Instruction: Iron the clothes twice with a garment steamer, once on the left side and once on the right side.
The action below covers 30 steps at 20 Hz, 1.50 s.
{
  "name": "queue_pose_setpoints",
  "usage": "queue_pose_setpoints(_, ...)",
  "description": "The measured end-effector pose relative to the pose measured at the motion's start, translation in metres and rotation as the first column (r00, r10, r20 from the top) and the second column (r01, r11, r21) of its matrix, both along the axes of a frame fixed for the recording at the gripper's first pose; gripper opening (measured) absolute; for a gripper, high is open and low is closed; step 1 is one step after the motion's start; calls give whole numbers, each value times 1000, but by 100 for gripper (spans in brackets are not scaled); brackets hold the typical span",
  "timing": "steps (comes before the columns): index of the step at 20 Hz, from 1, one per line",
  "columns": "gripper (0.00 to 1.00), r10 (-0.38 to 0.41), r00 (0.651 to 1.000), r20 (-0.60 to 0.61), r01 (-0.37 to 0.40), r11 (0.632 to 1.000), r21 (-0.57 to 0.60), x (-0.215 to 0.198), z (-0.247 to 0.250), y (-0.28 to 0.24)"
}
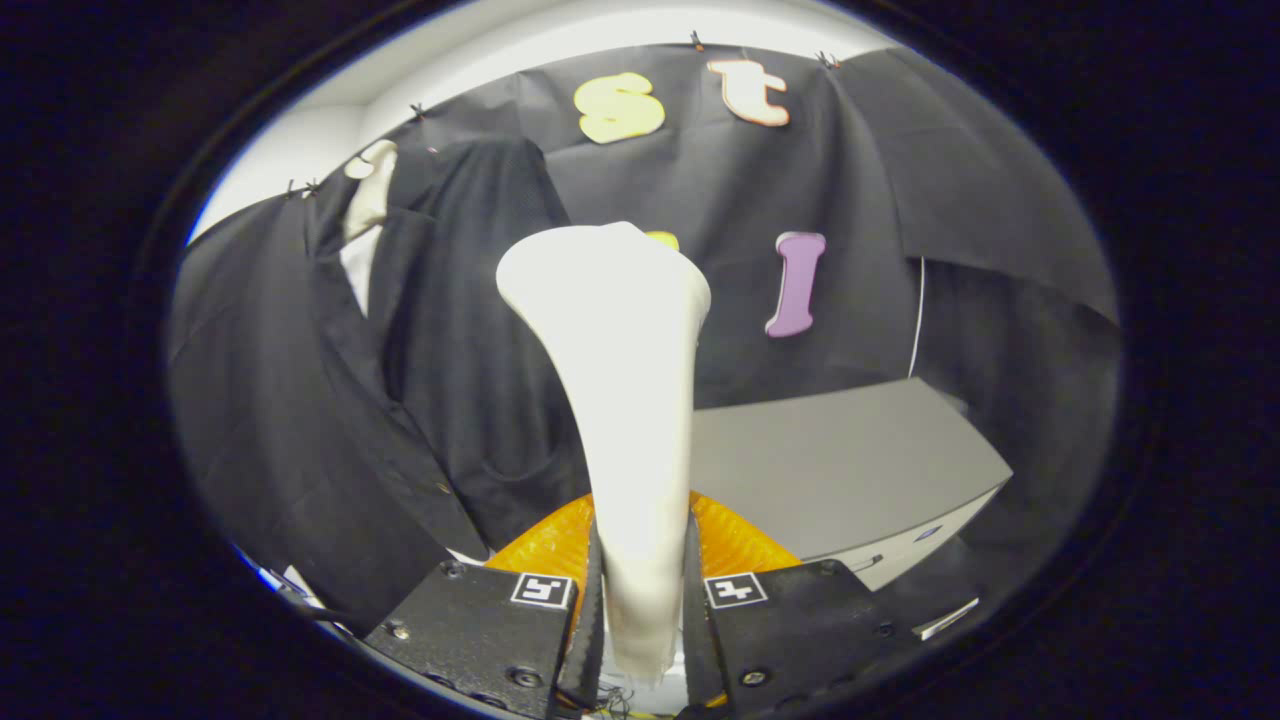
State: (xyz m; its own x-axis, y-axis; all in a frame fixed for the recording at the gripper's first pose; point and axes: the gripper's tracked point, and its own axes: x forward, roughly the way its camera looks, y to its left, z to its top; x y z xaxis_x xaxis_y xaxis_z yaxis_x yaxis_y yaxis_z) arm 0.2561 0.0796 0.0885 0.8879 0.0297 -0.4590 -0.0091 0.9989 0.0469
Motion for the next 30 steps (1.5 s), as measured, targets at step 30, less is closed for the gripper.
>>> queue_pose_setpoints(30, 35, 15, 867, 498, 52, 991, -122, 98, 117, 145)
